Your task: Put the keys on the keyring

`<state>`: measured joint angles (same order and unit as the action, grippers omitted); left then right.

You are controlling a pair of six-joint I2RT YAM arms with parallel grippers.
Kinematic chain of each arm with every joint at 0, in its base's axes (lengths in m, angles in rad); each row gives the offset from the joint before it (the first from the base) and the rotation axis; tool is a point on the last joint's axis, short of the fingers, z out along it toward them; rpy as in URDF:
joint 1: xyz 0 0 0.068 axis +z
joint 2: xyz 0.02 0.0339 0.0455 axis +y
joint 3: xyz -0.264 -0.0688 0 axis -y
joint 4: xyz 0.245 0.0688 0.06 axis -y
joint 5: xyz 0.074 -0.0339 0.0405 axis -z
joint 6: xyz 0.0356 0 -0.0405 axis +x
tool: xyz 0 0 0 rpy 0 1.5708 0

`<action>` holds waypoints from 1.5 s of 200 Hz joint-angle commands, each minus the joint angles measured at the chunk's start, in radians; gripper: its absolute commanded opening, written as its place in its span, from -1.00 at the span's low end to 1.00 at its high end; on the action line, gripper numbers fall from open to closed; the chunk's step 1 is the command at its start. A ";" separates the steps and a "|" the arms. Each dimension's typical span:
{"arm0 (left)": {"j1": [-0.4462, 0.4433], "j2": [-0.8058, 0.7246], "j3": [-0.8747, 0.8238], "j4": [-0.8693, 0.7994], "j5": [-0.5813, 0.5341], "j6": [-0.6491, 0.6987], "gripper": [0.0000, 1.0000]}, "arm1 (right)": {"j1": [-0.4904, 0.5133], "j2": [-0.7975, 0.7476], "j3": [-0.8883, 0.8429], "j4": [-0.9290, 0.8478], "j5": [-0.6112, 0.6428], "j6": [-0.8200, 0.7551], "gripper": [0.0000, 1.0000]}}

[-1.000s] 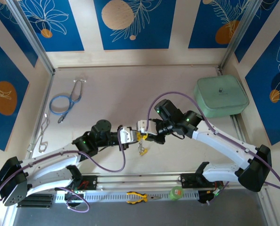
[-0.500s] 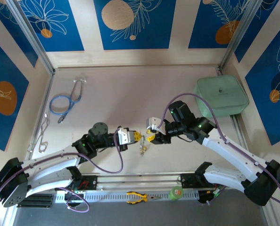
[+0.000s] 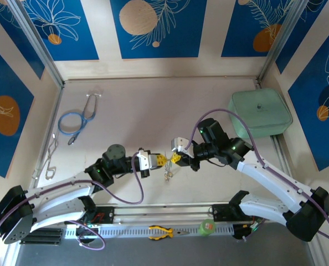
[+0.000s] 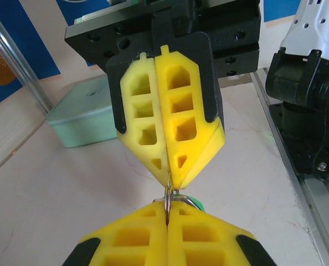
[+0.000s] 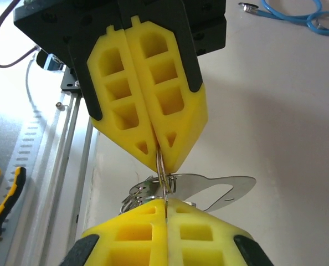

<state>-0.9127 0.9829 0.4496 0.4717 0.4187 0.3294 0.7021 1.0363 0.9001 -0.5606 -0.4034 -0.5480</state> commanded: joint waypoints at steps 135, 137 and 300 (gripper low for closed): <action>0.000 0.031 -0.005 0.152 0.098 -0.051 -1.00 | -0.046 -0.063 -0.070 0.091 -0.133 -0.011 -0.41; 0.000 0.031 -0.005 0.153 0.099 -0.052 -1.00 | -0.046 -0.063 -0.069 0.090 -0.137 -0.012 -0.41; 0.000 -0.012 0.076 -0.178 -0.001 0.117 -0.36 | -0.015 0.017 0.061 -0.079 0.015 -0.098 -1.00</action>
<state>-0.9119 1.0077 0.4545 0.4995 0.4541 0.3283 0.6689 1.0401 0.8856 -0.5339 -0.4732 -0.5880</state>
